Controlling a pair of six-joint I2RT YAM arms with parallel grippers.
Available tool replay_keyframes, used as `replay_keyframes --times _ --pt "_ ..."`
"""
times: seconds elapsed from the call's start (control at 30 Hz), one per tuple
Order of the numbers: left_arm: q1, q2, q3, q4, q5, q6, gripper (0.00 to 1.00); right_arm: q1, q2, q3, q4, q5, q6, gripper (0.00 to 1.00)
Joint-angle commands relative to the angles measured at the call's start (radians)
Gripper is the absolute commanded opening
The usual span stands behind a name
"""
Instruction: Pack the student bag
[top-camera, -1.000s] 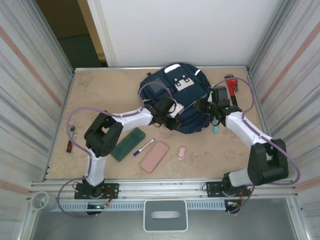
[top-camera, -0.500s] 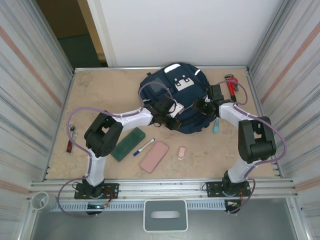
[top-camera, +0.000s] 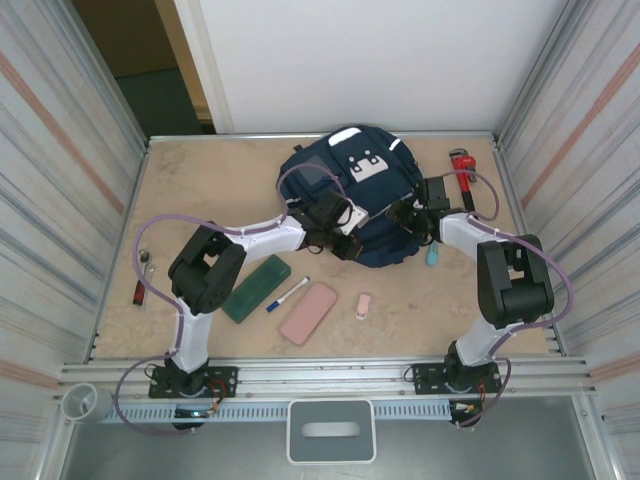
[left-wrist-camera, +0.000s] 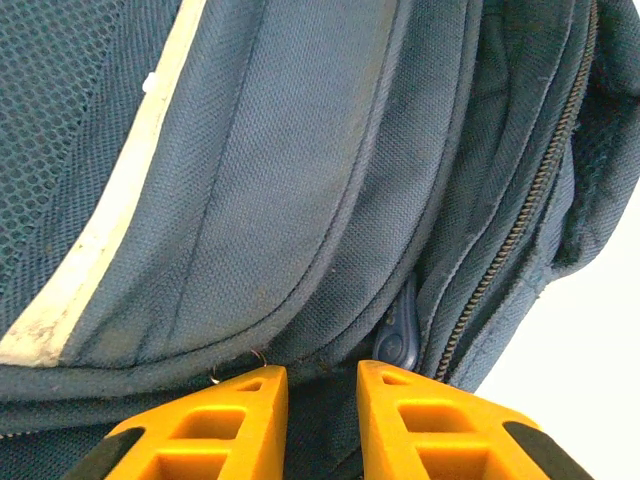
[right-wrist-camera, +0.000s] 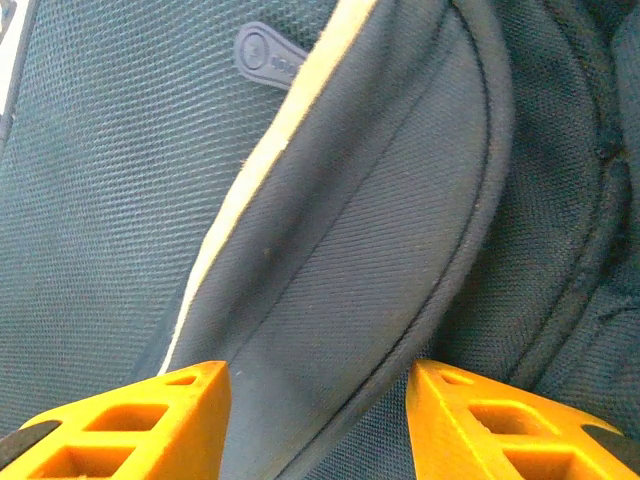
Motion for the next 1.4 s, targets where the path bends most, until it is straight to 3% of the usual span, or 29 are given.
replay_keyframes --times 0.0,0.17,0.33,0.47,0.53,0.83,1.17,1.37 --pt "-0.002 -0.029 -0.008 -0.008 0.011 0.006 0.26 -0.005 0.014 -0.029 -0.021 0.037 0.06 0.49" --pt "-0.002 -0.031 -0.009 -0.009 0.01 0.007 0.26 -0.008 0.037 -0.031 0.052 0.013 0.098 0.49" --pt "-0.002 -0.031 -0.007 -0.008 0.012 0.009 0.26 -0.005 0.086 0.009 0.119 -0.042 0.149 0.41" --pt "-0.004 -0.052 -0.014 -0.008 0.016 0.008 0.26 -0.009 0.049 -0.005 0.218 -0.084 0.216 0.08" --pt "-0.003 -0.076 -0.028 0.0 0.017 0.005 0.27 -0.008 0.001 -0.019 0.261 -0.103 0.248 0.0" --pt "0.044 -0.233 -0.142 0.166 0.09 -0.114 0.36 0.006 -0.168 -0.048 0.385 -0.162 0.388 0.0" --pt "0.03 -0.274 -0.195 0.192 0.043 -0.137 0.48 0.042 -0.221 -0.005 0.375 -0.127 0.408 0.0" --pt "-0.016 -0.237 -0.181 0.157 -0.02 -0.152 0.45 0.048 -0.209 -0.002 0.378 -0.122 0.407 0.0"
